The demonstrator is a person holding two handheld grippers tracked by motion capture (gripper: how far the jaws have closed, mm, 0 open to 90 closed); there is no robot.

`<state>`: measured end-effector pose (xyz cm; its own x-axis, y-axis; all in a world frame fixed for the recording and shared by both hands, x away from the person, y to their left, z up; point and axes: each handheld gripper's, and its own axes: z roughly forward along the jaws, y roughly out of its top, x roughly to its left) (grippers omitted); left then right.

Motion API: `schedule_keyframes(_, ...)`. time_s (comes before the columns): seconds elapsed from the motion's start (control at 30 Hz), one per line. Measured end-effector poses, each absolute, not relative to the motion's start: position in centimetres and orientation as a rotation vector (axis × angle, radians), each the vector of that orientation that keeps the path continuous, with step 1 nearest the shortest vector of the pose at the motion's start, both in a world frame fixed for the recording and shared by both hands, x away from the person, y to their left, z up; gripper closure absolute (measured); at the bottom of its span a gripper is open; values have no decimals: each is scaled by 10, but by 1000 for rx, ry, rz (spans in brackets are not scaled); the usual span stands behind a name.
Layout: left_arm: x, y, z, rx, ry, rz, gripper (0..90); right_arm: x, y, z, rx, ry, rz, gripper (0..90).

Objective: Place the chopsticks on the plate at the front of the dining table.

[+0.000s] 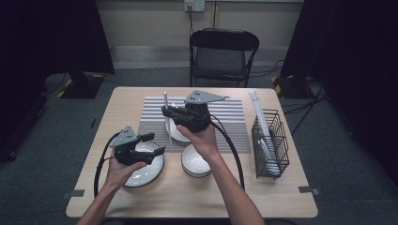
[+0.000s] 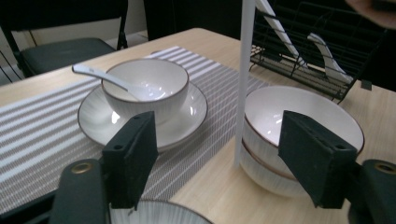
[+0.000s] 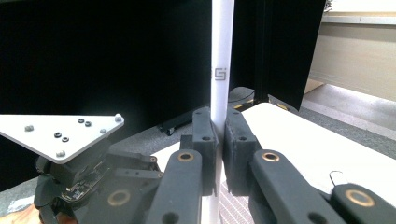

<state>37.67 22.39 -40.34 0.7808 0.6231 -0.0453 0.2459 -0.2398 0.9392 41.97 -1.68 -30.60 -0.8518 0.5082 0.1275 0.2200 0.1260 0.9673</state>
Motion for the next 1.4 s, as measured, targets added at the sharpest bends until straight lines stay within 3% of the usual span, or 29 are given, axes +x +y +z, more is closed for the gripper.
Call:
schedule_keyframes(0.07, 376, 221, -399, 1807, 650, 433, 361, 419, -15, -306, 715, 2173, 1796, 851)
schedule_keyframes(0.23, 380, 213, -395, 1822, 627, 404, 413, 418, -12, -307, 708, 2179, 1805, 851)
schedule_keyframes(0.4, 387, 212, -401, 1834, 617, 386, 587, 417, -12, -307, 707, 2181, 1807, 852)
schedule_keyframes(0.63, 391, 211, -407, 1845, 621, 354, 656, 418, -11, -306, 721, 2170, 1833, 852)
schedule_keyframes(0.73, 392, 214, -410, 1835, 614, 356, 741, 418, -7, -305, 714, 2173, 1838, 852)
schedule_keyframes(1.0, 393, 217, -410, 1802, 623, 354, 764, 418, -1, -304, 698, 2186, 1848, 852)
schedule_keyframes(1.17, 391, 215, -410, 1796, 609, 351, 856, 418, 0, -306, 697, 2196, 1848, 852)
schedule_keyframes(1.4, 390, 215, -410, 1810, 611, 335, 861, 418, -3, -309, 671, 2195, 1841, 842)
